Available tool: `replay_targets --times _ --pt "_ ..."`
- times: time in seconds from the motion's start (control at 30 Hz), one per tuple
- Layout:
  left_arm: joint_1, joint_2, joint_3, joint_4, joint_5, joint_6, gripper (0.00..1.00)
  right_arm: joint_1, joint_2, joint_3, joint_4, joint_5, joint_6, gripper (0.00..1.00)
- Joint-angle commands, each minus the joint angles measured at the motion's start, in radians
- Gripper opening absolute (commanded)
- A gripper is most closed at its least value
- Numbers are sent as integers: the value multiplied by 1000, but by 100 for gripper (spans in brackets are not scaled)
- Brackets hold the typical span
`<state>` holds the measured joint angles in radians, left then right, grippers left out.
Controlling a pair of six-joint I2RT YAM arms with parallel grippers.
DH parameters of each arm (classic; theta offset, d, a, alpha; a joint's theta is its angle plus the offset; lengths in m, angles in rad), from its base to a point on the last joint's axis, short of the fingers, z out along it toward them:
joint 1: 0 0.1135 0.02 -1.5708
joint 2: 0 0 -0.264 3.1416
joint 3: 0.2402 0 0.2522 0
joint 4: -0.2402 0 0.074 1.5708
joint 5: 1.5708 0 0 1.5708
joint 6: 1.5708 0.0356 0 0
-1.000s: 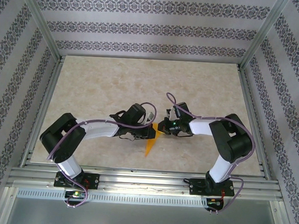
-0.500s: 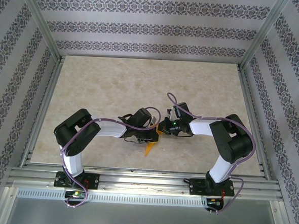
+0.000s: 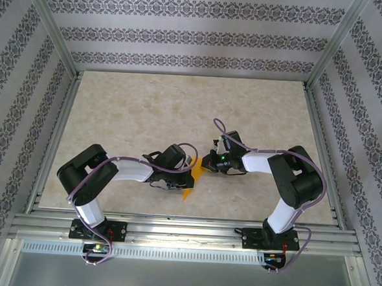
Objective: Fold a paper plane with a square sheet of paper (pick it up from the middle)
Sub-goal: Fold the wing for the fifth time at the center of the table.
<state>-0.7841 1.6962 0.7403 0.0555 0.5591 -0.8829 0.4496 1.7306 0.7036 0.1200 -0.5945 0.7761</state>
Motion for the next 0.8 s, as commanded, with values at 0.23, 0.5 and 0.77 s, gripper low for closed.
replay_targets --times 0.23,0.5,0.77 --pt "-46 -94 2 -79 26 22 7 -5 25 -15 -79 84 -17 0" --pt "-76 -77 -116 -6 6 -50 4 -6 35 -8 -95 76 -37 0" --pt "-101 -99 -226 111 39 -127 3 -14 38 -16 -94 79 -37 0"
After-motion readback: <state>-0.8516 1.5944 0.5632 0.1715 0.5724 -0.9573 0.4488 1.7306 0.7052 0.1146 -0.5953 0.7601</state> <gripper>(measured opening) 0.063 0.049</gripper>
